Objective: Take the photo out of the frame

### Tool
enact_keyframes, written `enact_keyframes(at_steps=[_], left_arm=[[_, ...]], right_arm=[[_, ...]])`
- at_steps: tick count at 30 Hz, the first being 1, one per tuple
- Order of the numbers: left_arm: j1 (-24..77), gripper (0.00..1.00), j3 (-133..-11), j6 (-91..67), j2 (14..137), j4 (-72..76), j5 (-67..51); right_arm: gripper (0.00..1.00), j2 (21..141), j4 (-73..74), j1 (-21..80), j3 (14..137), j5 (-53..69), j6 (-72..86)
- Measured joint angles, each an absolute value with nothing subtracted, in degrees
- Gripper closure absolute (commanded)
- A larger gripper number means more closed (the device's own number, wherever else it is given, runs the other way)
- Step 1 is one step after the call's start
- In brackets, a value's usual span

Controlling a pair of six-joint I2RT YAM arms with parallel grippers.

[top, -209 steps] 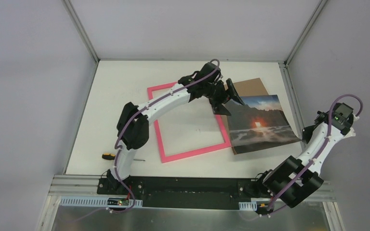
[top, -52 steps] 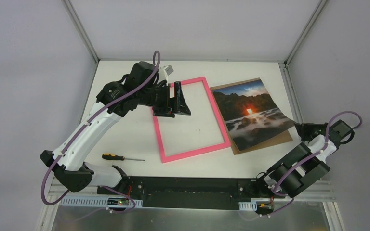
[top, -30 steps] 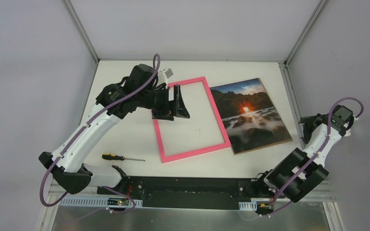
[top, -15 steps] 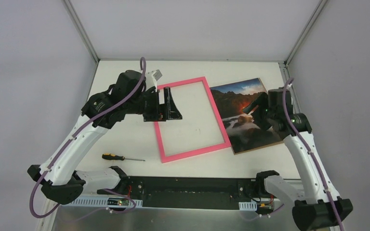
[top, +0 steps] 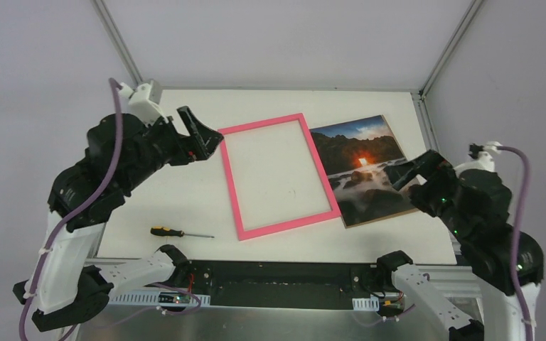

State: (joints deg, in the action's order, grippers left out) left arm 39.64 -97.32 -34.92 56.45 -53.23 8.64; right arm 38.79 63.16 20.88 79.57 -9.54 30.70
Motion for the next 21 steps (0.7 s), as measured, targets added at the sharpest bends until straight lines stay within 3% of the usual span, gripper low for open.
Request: enact_keyframes(at_steps=[8,15,21], left_arm=[[39.6,0.14,-104.7,-29.2,53.0,-52.5,22.9],[39.6,0.14,-105.4,-28.0,50.8,-52.4,28.1],[39.6,0.15,-105.5,-27.7,49.7,-52.5,31.2]], right_arm=[[0.01,38.2,70.0,20.9,95.5,-22.2,25.5],[0.01,40.7,76.2,20.9,107.9,-31.2,23.7],[0.01,41.6,79.4,20.9,111.5,-34.2,22.9]])
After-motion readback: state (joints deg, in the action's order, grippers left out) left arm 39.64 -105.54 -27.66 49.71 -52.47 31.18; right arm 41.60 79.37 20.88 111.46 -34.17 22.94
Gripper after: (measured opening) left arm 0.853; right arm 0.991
